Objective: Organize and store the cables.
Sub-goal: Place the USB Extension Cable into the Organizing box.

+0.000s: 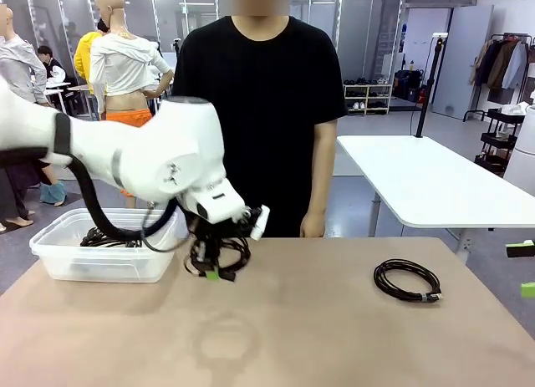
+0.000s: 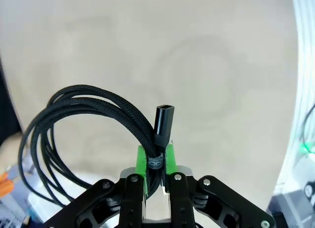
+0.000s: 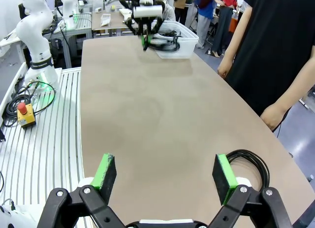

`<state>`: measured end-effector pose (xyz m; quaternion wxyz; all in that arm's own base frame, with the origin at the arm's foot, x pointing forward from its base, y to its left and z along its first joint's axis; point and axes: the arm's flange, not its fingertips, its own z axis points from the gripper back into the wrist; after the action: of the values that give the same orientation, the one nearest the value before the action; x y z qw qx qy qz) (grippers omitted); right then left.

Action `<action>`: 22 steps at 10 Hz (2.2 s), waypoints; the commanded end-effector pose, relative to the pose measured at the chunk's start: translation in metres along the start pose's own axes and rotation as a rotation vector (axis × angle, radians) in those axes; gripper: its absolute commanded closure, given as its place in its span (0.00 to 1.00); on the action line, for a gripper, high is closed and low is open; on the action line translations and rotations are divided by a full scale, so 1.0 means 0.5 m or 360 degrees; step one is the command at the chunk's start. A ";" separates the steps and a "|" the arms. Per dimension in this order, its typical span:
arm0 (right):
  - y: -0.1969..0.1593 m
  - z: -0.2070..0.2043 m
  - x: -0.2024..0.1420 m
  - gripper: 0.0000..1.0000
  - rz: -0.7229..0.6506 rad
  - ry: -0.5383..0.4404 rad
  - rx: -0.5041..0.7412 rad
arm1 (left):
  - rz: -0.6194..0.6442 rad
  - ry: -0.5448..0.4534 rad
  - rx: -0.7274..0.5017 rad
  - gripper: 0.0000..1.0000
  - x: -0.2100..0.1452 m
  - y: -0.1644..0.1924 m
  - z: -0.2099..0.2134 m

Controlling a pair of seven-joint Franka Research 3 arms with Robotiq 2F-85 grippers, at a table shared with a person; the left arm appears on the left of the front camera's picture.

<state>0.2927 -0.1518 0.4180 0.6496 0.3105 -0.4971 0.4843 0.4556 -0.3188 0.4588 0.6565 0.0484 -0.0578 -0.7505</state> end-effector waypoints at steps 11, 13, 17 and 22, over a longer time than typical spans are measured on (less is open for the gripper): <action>-0.003 0.000 0.003 0.00 -0.0002 -0.0025 -0.0008 | 0.0058 0.0047 0.0108 1.00 -0.365 0.089 0.068; -0.003 0.000 0.003 0.00 -0.0002 -0.0025 -0.0008 | 0.0051 0.0050 0.0103 0.83 -0.365 0.088 0.065; -0.003 0.000 0.003 0.00 -0.0002 -0.0025 -0.0008 | 0.0119 -0.0080 0.0004 0.83 -0.509 0.217 -0.012; -0.003 0.000 0.003 0.00 -0.0002 -0.0025 -0.0008 | 0.0301 -0.0013 -0.0179 0.50 -0.596 0.262 -0.118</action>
<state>0.2927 -0.1521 0.4173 0.6503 0.3113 -0.4973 0.4827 0.6272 -0.0373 0.4065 0.7207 0.0139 -0.0325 -0.6923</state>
